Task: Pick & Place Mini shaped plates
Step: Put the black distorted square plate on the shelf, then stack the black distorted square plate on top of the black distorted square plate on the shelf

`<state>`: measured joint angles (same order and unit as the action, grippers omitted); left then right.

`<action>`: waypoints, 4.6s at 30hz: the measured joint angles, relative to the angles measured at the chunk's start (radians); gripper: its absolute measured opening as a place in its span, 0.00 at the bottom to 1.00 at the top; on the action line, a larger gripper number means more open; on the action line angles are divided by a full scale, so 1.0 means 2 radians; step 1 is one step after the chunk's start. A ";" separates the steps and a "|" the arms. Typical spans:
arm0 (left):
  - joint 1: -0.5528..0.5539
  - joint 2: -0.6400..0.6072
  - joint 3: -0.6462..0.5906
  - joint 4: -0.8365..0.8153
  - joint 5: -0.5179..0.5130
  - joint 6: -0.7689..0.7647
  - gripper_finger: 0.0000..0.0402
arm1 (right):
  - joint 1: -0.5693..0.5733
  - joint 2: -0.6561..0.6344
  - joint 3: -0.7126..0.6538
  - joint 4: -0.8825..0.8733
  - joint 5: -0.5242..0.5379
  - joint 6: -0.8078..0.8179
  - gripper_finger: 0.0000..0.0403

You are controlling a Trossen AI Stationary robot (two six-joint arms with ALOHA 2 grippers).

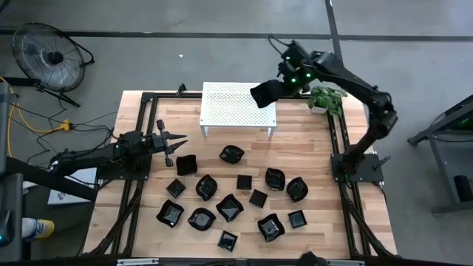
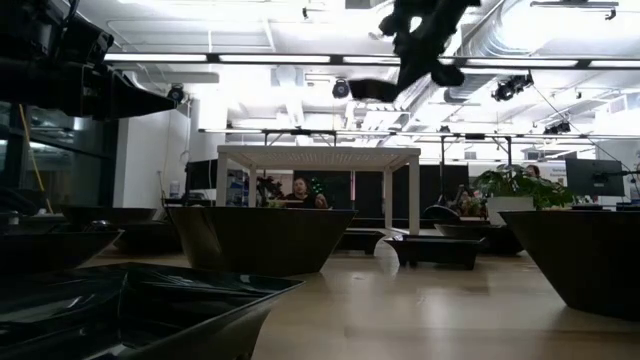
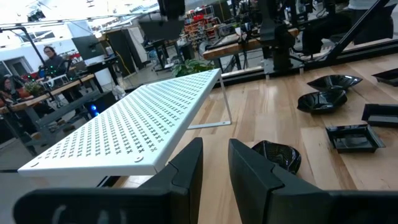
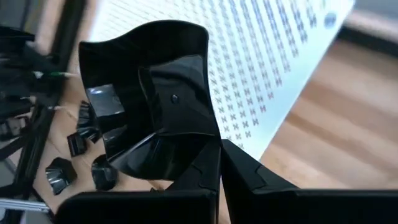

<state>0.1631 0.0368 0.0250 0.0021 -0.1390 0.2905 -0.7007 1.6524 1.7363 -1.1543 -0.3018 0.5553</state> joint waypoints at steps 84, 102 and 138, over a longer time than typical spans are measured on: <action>0.000 0.000 0.000 0.000 0.000 0.000 0.18 | -0.015 0.092 0.000 0.018 0.002 -0.042 0.00; 0.000 0.000 0.000 0.000 0.000 0.000 0.18 | -0.015 0.092 0.000 0.019 0.000 -0.046 0.02; 0.000 0.000 0.000 0.000 0.000 0.000 0.18 | -0.015 0.091 0.000 0.019 -0.023 -0.068 0.16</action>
<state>0.1632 0.0372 0.0251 0.0019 -0.1390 0.2905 -0.7301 1.8347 1.7363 -1.1172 -0.3473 0.4184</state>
